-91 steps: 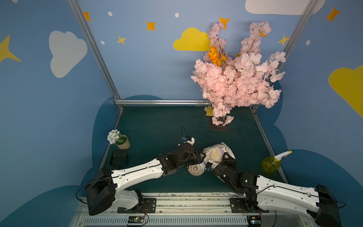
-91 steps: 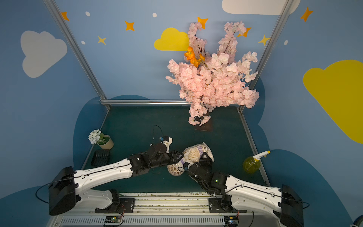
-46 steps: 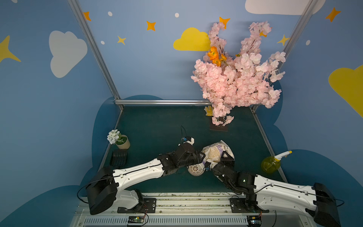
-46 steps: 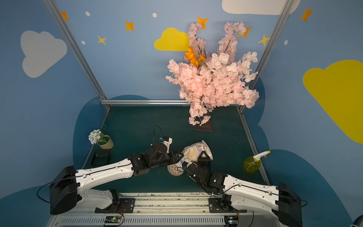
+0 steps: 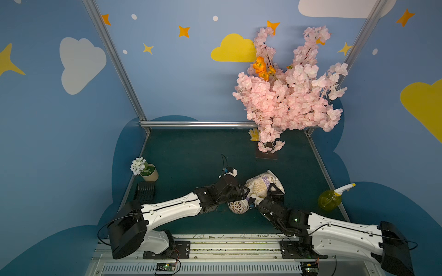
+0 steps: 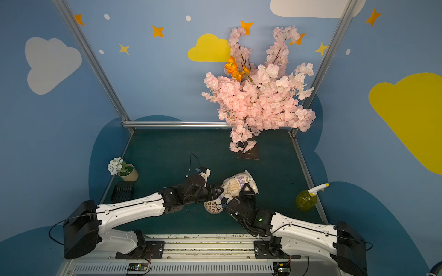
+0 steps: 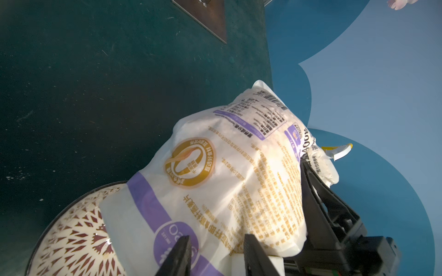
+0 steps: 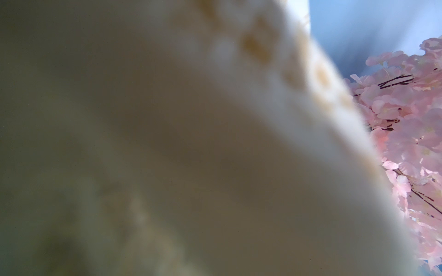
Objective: Pour the oats into the breakfast bowl
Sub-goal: Pour the oats into the bowl.
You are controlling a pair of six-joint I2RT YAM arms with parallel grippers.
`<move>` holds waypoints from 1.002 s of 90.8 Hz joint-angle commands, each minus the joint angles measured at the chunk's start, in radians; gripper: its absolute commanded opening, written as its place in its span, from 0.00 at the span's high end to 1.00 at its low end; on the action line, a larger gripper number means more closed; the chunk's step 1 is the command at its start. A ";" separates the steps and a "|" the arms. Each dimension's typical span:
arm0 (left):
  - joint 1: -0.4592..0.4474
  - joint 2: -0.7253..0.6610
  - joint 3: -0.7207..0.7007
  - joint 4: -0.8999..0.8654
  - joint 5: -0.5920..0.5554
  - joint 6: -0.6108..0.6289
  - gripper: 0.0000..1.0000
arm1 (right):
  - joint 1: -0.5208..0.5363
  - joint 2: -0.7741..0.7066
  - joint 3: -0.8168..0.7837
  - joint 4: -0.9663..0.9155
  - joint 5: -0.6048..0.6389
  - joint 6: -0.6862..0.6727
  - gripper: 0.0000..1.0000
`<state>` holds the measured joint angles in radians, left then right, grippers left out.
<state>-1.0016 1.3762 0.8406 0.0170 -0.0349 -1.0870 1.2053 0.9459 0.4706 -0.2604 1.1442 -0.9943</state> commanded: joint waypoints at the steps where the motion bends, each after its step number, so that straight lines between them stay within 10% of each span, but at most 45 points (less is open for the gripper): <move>1: -0.002 0.017 -0.009 0.006 0.018 -0.005 0.60 | 0.004 -0.020 0.024 0.195 0.127 0.006 1.00; 91: -0.002 0.036 -0.018 0.002 0.007 -0.012 0.62 | 0.013 -0.003 -0.007 0.382 0.176 -0.164 1.00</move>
<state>-1.0016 1.4055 0.8391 0.0177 -0.0299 -1.0927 1.2129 0.9844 0.4374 -0.0872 1.1961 -1.1511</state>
